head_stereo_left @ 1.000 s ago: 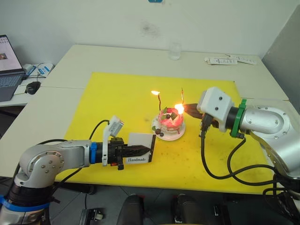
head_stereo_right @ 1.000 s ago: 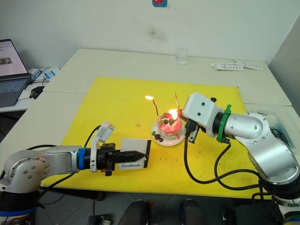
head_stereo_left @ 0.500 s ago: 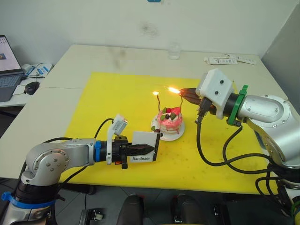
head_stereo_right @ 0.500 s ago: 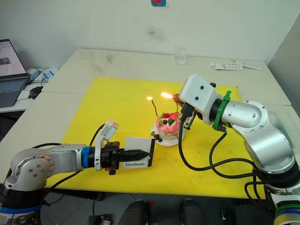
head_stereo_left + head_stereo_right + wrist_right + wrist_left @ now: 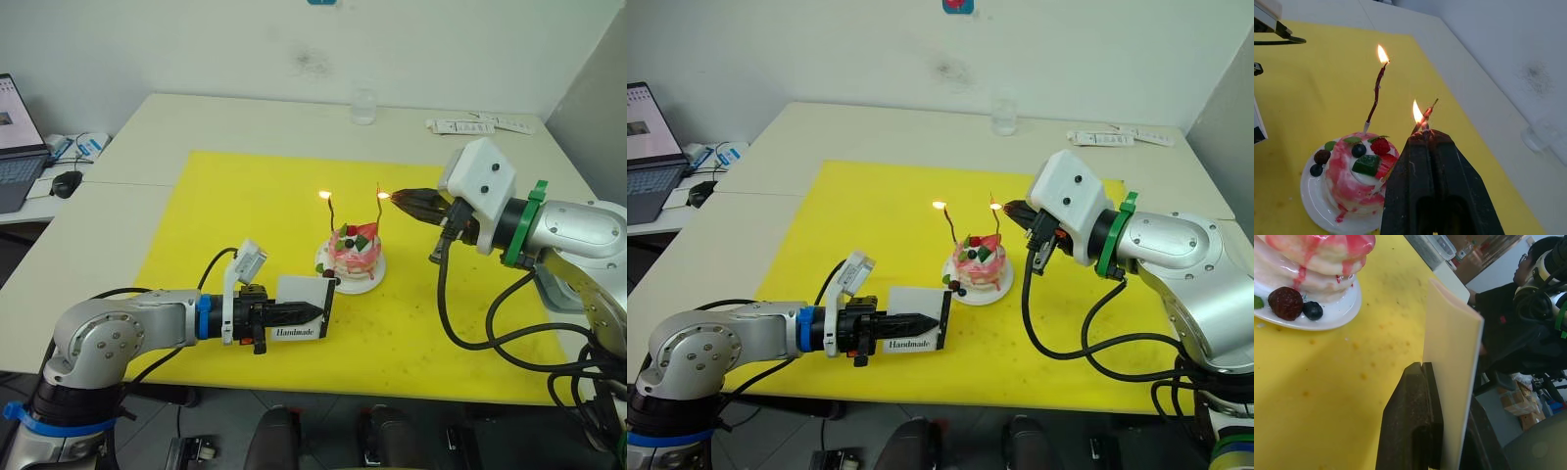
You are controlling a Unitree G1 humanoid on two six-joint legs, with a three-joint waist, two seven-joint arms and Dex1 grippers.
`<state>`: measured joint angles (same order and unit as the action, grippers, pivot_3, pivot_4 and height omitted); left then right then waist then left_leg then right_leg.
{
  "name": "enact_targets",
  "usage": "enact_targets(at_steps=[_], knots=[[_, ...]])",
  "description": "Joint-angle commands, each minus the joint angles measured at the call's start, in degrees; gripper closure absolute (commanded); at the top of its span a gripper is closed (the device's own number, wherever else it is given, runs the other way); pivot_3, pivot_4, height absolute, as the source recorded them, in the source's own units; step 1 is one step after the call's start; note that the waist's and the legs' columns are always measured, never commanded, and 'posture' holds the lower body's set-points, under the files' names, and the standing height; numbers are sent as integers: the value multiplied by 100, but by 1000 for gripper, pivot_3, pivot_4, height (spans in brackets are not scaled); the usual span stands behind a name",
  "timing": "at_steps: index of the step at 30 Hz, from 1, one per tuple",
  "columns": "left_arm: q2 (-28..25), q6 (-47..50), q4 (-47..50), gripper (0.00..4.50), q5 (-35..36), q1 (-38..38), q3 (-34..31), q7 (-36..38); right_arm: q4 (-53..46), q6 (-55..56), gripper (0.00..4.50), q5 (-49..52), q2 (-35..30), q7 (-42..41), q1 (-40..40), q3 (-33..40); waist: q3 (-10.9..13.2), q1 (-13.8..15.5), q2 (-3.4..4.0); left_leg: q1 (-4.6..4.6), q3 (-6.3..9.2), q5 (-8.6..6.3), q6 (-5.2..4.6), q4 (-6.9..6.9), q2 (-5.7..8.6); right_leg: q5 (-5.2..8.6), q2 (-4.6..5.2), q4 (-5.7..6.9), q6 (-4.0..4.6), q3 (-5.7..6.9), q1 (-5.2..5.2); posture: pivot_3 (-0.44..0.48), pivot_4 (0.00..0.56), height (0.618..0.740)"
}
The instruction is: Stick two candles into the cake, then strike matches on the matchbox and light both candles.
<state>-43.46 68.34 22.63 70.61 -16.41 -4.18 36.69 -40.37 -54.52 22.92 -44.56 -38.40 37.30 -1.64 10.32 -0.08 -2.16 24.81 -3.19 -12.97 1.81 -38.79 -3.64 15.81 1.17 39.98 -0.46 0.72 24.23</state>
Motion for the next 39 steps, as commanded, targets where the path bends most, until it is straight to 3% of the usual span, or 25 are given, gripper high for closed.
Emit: enact_targets(at_steps=[1, 12, 39], knots=[[20, -27, 116, 4500, -26, -93, 25, 85, -127, 163, 4486, -88, -14, 134, 19, 32, 0, 0, 0, 0, 0, 0, 0, 0, 0, 0, 0, 0, 0, 0, 0, 0, 150, 684], [70, -20, 56, 4500, -113, -160, 56, 124, 163, 687, 4486, -411, 132, 246, 84, -362, 0, -1, 0, 1, 0, 0, 0, 0, 1, 0, -1, 0, -1, 0, 0, 0, 150, 684], [136, -6, 72, 4500, -105, -133, 51, 118, 221, 897, 4486, -648, 108, 138, 53, -405, 0, -1, 0, 0, 0, 0, 0, 0, 1, 0, -1, 0, -1, 0, 0, 0, 150, 684]])
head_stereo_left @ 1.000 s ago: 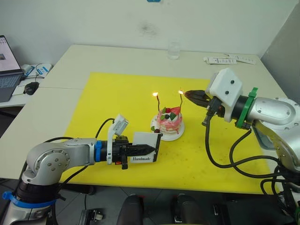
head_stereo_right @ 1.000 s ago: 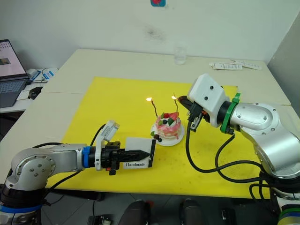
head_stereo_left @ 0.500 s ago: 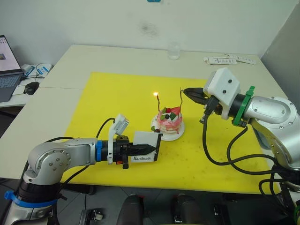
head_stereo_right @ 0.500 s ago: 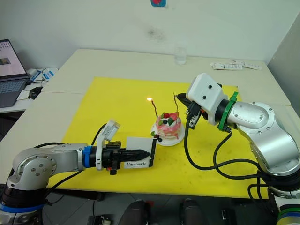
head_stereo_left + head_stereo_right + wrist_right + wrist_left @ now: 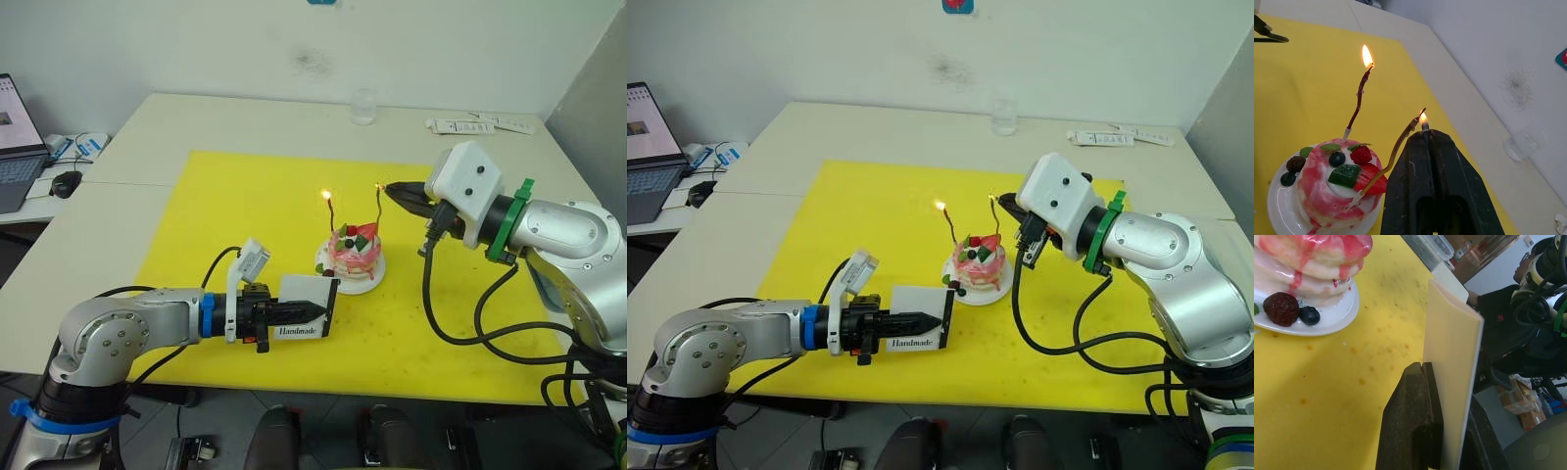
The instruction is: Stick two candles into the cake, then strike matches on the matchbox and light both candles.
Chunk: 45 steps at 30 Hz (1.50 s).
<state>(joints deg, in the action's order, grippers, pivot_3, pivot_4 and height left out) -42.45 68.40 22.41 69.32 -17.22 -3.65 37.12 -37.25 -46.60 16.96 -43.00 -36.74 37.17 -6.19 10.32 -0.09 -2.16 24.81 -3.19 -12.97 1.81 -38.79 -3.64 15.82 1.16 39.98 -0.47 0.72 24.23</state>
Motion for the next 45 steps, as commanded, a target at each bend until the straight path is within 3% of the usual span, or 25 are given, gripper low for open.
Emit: enact_targets(at_steps=[1, 45], knots=[[35, -11, 92, 4500, 23, -54, -1, 75, -90, 105, 4486, -55, -48, -30, 66, 49, 0, 0, 0, 0, 0, 0, 0, 0, 0, 0, 0, 0, 0, 0, 0, 0, 150, 684], [120, 66, 74, 4500, 33, -118, -2, 50, -136, 99, 4486, -68, -89, -45, -15, 102, 0, 0, 0, 0, 1, 0, 0, 0, 0, 0, 0, 0, 0, 0, 0, 0, 150, 684]])
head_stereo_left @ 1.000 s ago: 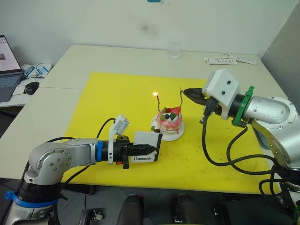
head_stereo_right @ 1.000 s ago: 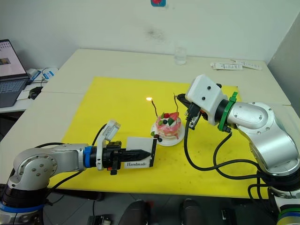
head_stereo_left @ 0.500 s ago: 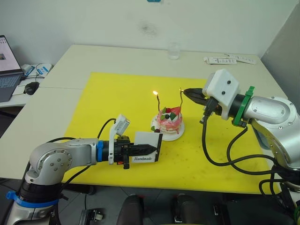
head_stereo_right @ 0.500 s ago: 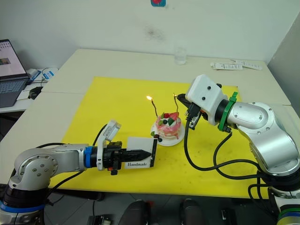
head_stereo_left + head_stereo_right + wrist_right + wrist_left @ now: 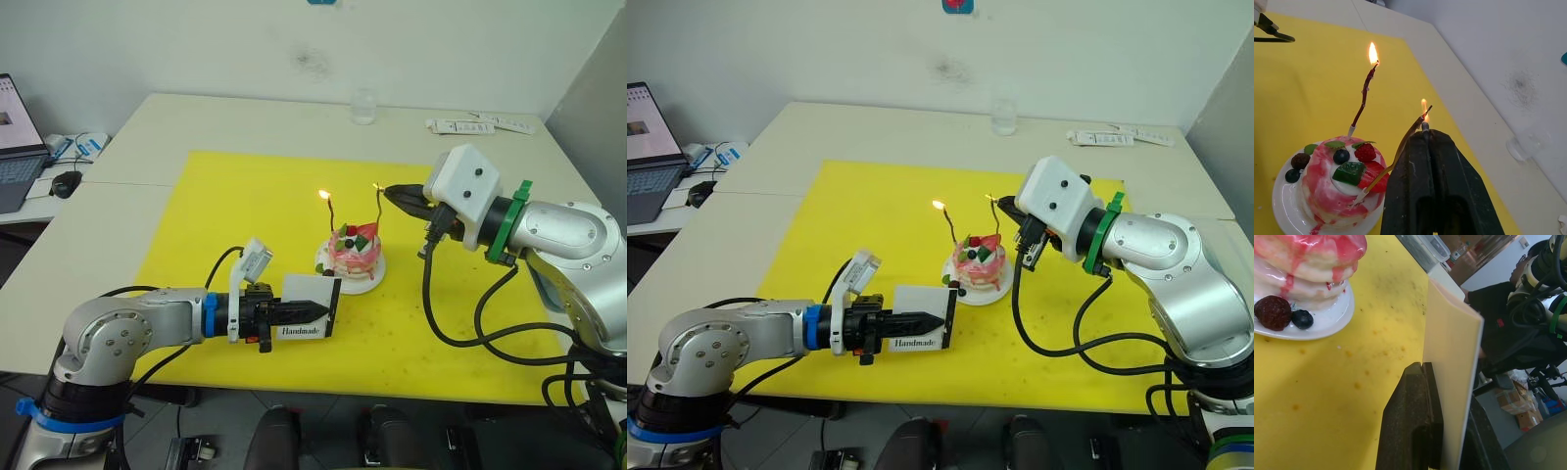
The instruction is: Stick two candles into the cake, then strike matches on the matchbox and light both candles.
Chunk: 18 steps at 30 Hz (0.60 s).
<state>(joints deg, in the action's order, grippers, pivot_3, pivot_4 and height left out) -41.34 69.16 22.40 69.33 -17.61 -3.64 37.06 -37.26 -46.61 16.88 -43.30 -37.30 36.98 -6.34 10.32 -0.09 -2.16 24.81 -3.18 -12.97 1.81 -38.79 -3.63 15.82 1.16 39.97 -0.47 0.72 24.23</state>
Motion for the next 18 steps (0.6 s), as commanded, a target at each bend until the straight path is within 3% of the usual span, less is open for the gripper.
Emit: enact_targets(at_steps=[1, 18], knots=[[13, -3, 75, 4500, 31, -83, -5, 58, -135, 104, 4486, -61, -59, 12, 1, 121, 0, 0, 0, 0, 0, 0, 0, 0, 0, 0, 0, 0, 0, 0, 0, 0, 150, 684], [10, 25, 62, 4500, 17, -117, -5, 86, -84, 553, 4486, -157, -21, 34, -206, 142, 0, 0, 0, 0, -1, 0, 0, 0, 0, 0, 0, 0, 0, 0, 0, 0, 150, 684]])
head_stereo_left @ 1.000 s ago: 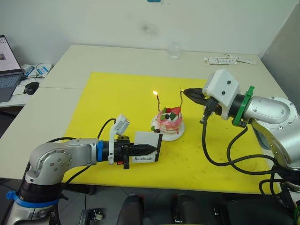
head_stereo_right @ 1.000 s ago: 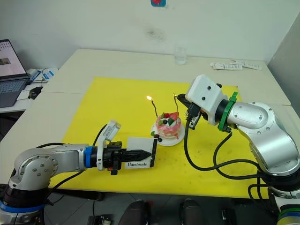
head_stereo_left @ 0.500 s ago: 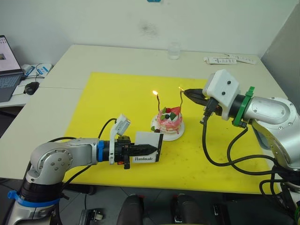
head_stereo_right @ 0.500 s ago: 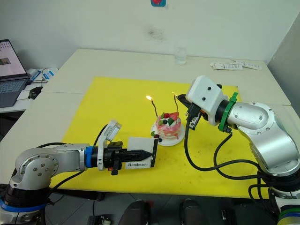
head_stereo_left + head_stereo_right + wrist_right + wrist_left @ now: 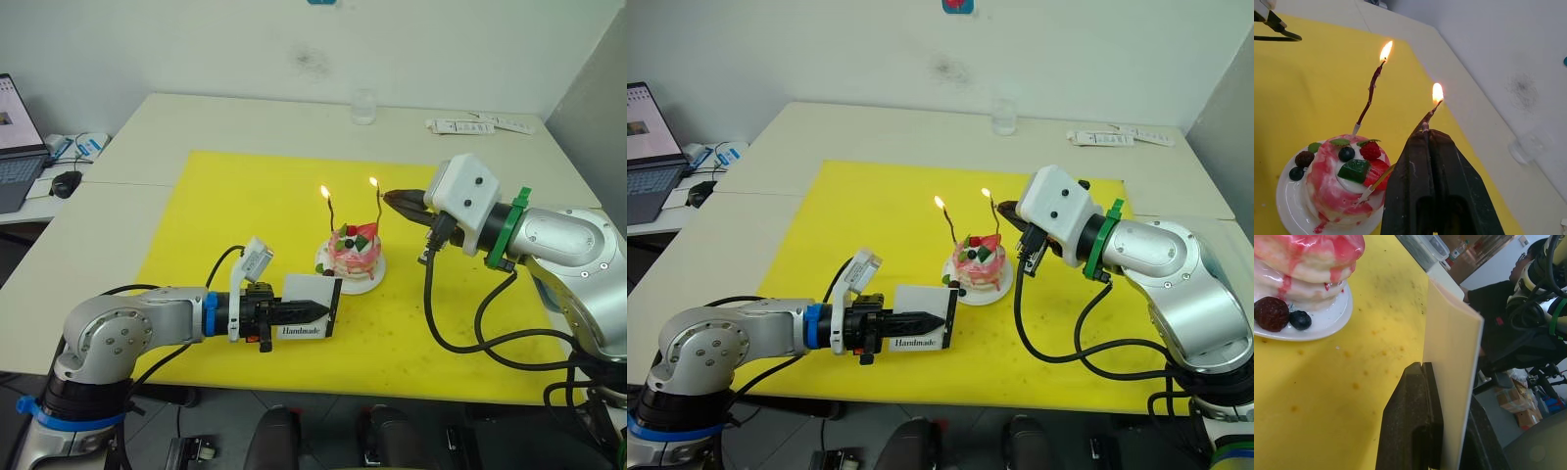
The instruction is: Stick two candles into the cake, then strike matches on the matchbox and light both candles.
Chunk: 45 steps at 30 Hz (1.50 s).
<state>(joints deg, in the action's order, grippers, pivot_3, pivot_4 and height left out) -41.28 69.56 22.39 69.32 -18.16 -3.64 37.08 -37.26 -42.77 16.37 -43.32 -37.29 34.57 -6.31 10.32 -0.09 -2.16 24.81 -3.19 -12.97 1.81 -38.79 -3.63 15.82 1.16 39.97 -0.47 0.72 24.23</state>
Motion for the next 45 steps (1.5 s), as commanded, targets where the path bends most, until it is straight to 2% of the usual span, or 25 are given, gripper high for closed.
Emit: enact_targets(at_steps=[1, 11, 16, 19, 24, 29, 39, 42, 45], knots=[[5, -15, 62, 4500, 19, -63, -5, 83, -77, 184, 4486, -109, -18, 36, 38, 141, 0, 0, 0, 0, 0, 0, 0, 0, 0, 0, 0, 0, 0, 0, 0, 0, 150, 684], [87, 23, 66, 4500, 140, -56, -32, 26, -158, 80, 4486, -96, -207, 15, -328, 400, 0, 6, 0, 0, 1, 0, 0, 0, 1, 0, 1, -1, 0, 1, -2, 0, 150, 684], [237, 84, 146, 4500, 273, -36, 17, -59, -305, -264, 4486, -95, -305, 272, -1531, 1249, 0, 30, 0, 1, 0, 0, 0, -1, 2, 1, 2, -2, -1, 1, -4, 0, 150, 684], [385, 104, 171, 4500, 315, -17, 83, -114, -273, -545, 4486, -155, -110, 627, -2330, 1962, 0, 32, 0, 1, 1, 0, 0, -1, 3, 1, 2, -2, -1, 0, -6, 0, 150, 684], [677, 105, 247, 4500, 404, 12, 214, -323, 10, -951, 4486, -292, 440, 1364, -2959, 3032, -1, 6, 1, -5, -1, 0, 0, -3, 1, -2, 0, 5, -3, -3, -7, 0, 150, 684], [892, 89, 326, 4500, 457, 106, 272, -489, 819, -995, 4486, -487, 800, 2072, -2767, 3629, -2, 1, 2, -5, -2, 1, 0, -5, 4, -5, -2, 6, -5, -6, -7, 0, 150, 684], [1071, 1, 421, 4500, 511, 210, 269, -778, 2579, -963, 4486, -689, 798, 2777, -1804, 3739, -6, -7, 10, -4, -7, 0, -1, -5, 10, -5, -13, 6, -4, -10, -4, 0, 150, 684], [1063, -26, 437, 4500, 520, 255, 246, -835, 2807, -834, 3880, -672, 840, 2966, -1673, 3843, -6, -4, 10, -2, -8, 0, -1, -4, 10, -2, -13, 5, -3, -8, -4, 0, 150, 684], [1034, -41, 451, 4500, 530, 303, 216, -874, 2769, -751, 2855, -598, 886, 3010, -1655, 3863, -6, -4, 11, 0, -7, 0, -1, -3, 10, -2, -13, 3, -4, -10, -4, 0, 150, 684]])
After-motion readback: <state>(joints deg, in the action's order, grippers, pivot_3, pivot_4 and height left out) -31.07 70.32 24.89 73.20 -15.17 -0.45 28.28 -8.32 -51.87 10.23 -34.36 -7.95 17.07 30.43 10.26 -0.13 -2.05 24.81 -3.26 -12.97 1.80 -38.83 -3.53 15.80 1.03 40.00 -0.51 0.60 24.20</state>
